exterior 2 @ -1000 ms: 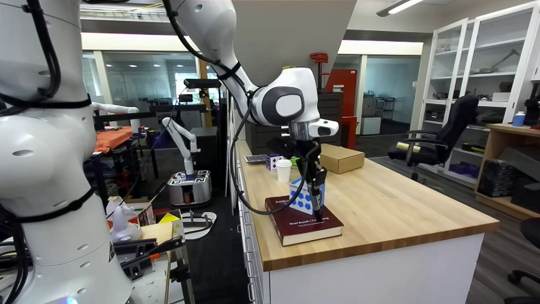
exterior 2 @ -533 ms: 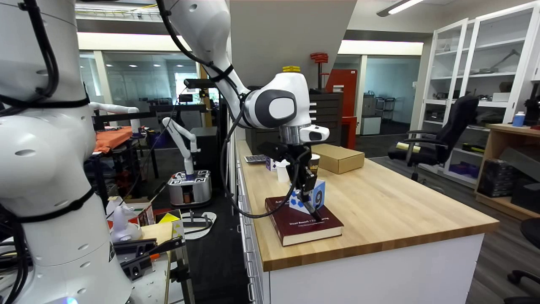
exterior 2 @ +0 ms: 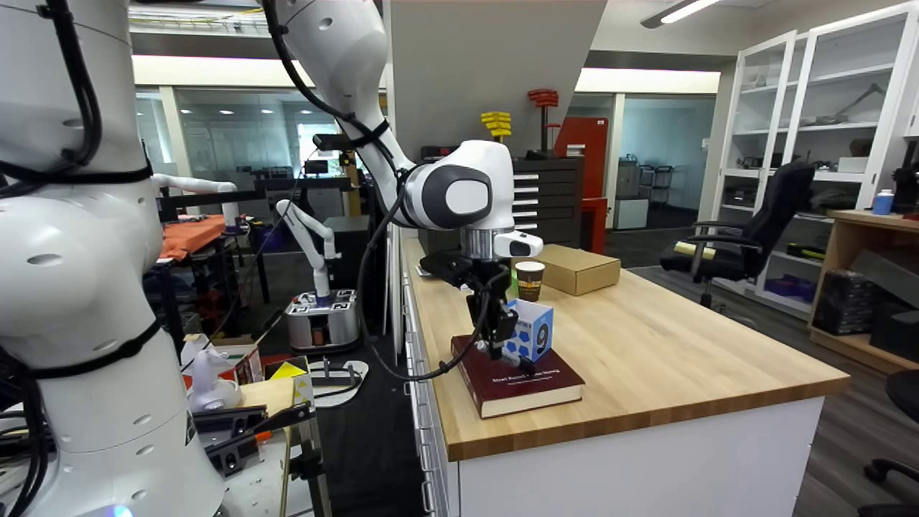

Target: Take the black marker out of the blue and white box and place it on top of the maroon book

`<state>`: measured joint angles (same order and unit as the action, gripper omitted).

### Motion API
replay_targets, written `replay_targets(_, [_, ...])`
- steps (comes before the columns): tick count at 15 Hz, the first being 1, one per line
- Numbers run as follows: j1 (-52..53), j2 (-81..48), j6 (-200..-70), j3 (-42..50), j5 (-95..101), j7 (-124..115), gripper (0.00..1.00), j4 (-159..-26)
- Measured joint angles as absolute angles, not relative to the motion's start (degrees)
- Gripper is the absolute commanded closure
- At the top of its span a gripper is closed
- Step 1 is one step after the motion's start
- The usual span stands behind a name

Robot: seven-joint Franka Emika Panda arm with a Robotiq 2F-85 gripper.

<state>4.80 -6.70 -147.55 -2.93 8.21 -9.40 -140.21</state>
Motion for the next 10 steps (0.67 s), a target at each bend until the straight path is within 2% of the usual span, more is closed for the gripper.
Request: replay_targets(10, [5.3, -12.1, -145.6, -3.5, 7.9, -6.6, 0.93, -136.8])
